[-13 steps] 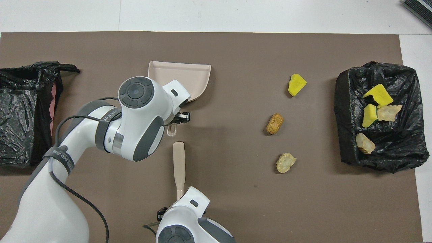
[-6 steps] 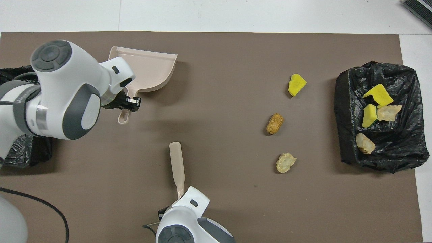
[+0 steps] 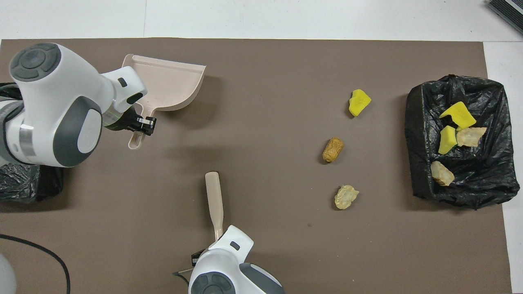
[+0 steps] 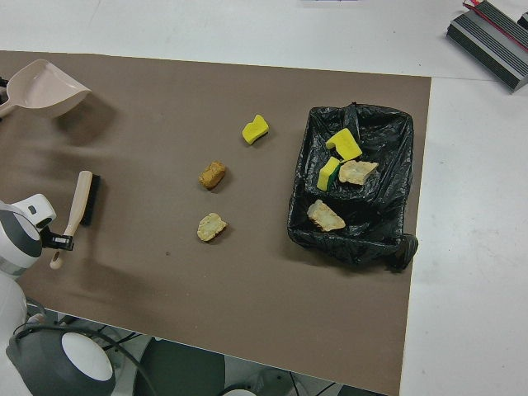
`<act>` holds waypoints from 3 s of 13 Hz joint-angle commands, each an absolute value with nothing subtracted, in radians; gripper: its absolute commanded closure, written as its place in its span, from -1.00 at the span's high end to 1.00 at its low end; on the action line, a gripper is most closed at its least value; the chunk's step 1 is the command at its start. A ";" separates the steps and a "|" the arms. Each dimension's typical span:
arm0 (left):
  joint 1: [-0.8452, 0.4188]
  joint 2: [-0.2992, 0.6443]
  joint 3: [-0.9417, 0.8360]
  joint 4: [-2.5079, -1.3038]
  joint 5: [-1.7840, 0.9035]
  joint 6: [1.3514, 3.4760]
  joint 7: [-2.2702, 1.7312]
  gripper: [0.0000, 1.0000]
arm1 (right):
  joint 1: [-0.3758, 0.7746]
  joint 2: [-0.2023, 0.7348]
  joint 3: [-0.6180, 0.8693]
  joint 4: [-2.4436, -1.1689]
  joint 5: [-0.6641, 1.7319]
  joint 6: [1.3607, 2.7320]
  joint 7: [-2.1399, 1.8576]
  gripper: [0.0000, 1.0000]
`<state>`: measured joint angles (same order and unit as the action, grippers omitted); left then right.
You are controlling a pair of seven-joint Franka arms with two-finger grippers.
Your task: Sweep and dump trash in bin
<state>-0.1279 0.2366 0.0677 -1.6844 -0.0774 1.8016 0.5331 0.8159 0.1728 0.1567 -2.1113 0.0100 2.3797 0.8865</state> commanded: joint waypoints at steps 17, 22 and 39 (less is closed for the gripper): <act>-0.446 0.206 0.055 -1.867 0.121 1.887 0.941 -1.00 | 0.272 0.097 0.166 -2.088 -0.448 2.000 0.835 -1.00; -0.502 0.198 0.057 -1.904 0.121 1.902 0.911 -1.00 | 0.233 0.094 0.164 -2.095 -0.459 1.960 0.784 -1.00; -0.495 0.187 0.057 -1.928 0.121 1.922 0.894 -1.00 | 0.193 0.249 0.187 -1.954 -0.220 2.086 0.511 -1.00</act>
